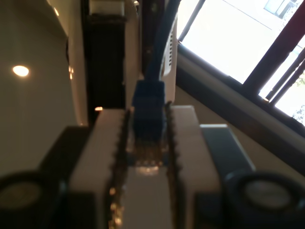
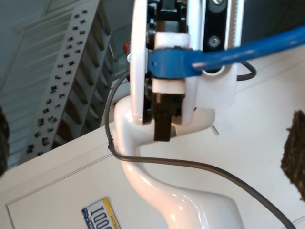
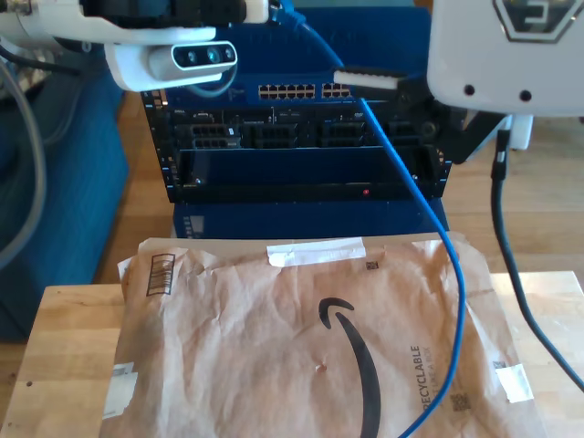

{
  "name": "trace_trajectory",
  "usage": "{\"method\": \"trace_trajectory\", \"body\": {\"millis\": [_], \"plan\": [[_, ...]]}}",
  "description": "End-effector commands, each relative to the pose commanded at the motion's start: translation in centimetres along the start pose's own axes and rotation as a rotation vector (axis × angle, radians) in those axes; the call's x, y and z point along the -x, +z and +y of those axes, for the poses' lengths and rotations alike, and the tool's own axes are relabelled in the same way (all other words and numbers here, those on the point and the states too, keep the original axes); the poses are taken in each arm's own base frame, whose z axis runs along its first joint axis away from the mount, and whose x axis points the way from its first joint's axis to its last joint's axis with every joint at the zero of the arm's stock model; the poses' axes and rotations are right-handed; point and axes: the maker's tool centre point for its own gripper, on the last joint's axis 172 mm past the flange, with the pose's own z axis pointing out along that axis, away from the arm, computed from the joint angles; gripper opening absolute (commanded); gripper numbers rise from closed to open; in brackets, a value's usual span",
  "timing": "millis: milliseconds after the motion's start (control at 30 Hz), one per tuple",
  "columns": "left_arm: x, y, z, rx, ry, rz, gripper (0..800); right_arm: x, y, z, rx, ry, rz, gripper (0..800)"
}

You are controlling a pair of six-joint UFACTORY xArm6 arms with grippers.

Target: Grab the cable and plug it in

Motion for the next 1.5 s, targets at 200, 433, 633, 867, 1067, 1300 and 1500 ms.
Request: {"method": "trace_trajectory", "body": {"millis": [200, 433, 633, 867, 1067, 1300, 1500], "plan": [[-0.1, 0.1, -0.1, -0.007, 0.001, 0.003, 15, -0.7, 1.2, 0.6, 0.012, 0.008, 0.011, 779], [-0.1, 0.0, -0.1, -0.006, 0.000, 0.001, 15, -0.2, 2.6, 0.7, 0.014, 0.004, -0.005, 746], [0.0, 0.0, -0.2, -0.004, 0.003, 0.002, 15, 0.5, 4.4, 1.4, 0.026, 0.002, -0.023, 670], [-0.1, 0.1, -0.5, -0.013, 0.005, 0.005, 20, 0.2, 4.8, 1.0, 0.000, 0.003, -0.016, 520], [0.2, 0.2, -1.2, -0.031, 0.022, 0.002, 20, -0.2, 5.0, 1.5, -0.003, 0.006, -0.009, 518], [0.3, -0.4, -1.2, -0.017, 0.026, -0.005, 20, -0.1, 4.3, 0.8, -0.030, 0.002, -0.009, 482], [0.2, -0.4, -1.5, -0.025, 0.028, -0.004, 21, -0.2, 4.3, 0.8, -0.033, 0.005, -0.007, 425]]}}
